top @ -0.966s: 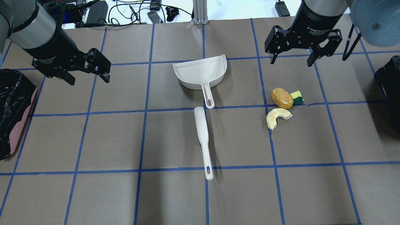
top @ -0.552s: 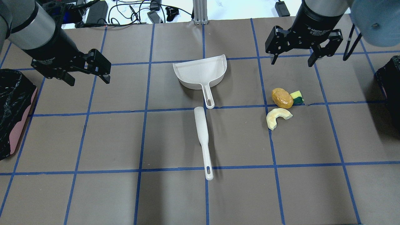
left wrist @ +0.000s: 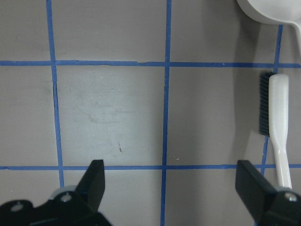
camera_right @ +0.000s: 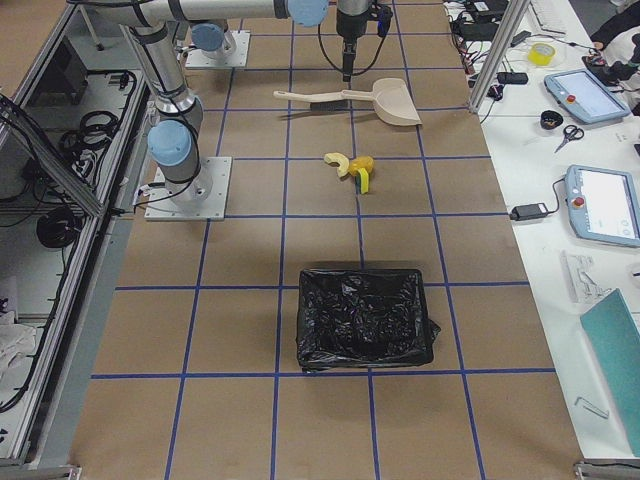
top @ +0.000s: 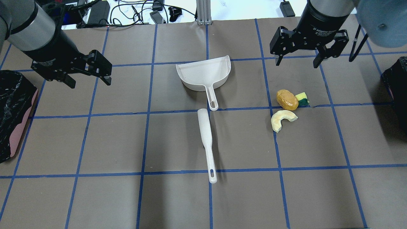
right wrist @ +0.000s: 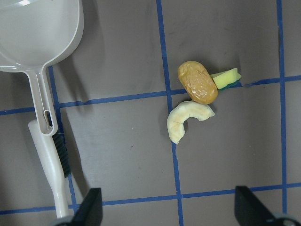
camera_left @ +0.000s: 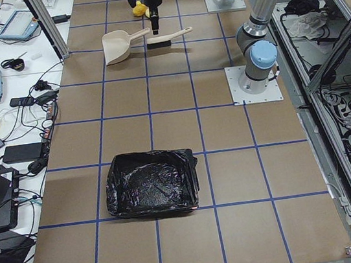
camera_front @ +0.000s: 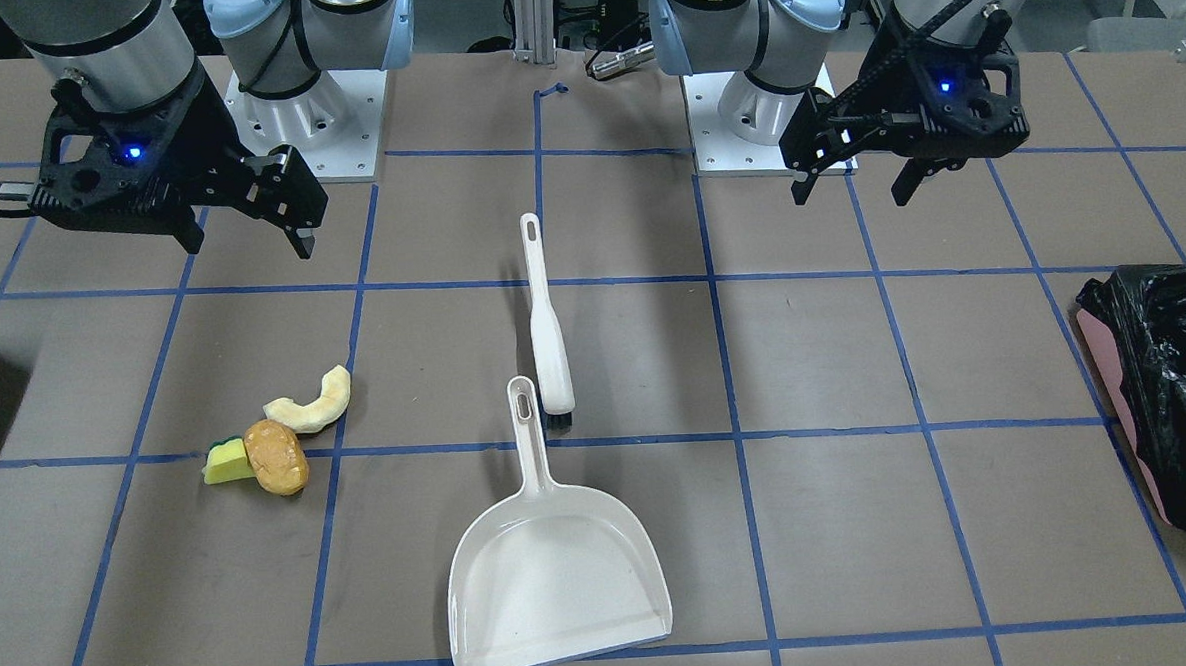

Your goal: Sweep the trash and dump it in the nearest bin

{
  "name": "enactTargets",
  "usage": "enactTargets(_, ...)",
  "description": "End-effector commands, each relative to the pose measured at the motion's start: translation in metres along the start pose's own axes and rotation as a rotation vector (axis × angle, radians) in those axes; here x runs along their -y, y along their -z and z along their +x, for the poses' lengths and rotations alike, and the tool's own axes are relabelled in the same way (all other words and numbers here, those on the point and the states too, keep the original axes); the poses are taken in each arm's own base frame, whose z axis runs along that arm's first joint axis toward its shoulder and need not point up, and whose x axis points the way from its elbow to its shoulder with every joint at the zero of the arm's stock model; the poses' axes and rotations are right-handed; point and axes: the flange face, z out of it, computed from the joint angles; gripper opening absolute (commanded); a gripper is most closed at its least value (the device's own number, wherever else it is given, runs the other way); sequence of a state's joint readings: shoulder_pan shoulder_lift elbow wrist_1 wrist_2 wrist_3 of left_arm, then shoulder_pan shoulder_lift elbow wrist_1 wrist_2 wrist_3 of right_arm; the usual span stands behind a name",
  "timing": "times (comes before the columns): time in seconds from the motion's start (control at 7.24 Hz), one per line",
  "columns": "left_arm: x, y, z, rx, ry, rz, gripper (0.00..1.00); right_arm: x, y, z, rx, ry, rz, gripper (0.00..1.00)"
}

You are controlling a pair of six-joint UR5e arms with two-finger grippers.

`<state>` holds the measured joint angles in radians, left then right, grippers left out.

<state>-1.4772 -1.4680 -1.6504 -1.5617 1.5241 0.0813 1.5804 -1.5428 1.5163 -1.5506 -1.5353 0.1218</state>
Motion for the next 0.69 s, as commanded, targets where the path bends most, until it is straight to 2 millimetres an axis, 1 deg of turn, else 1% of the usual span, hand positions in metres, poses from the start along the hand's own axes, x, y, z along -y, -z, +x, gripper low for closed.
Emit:
enactTargets(0.0, -0.007, -0.021, 0.009, -0.011, -0.001, -0.046, 1.0, 0.005, -0.035, -0.006, 0.007, 0.003, -0.067, 1.0)
enactTargets(0.14, -0.015, -0.028, 0.028, -0.008, -0.031, -0.061, 1.0, 0.005, -0.064, -0.011, 0.007, 0.008, -0.119, 1.0)
enactTargets(0.28, -0.024, -0.035, 0.052, -0.004, -0.077, -0.079, 1.0, 0.017, -0.079, -0.016, 0.025, 0.006, -0.119, 1.0)
enactTargets(0.41, -0.032, -0.047, 0.066, -0.008, -0.108, -0.105, 1.0, 0.042, -0.101, -0.023, 0.061, 0.023, -0.099, 1.0)
enactTargets(0.55, -0.037, -0.061, 0.069, -0.008, -0.123, -0.133, 1.0, 0.075, -0.118, -0.032, 0.07, 0.029, -0.096, 1.0)
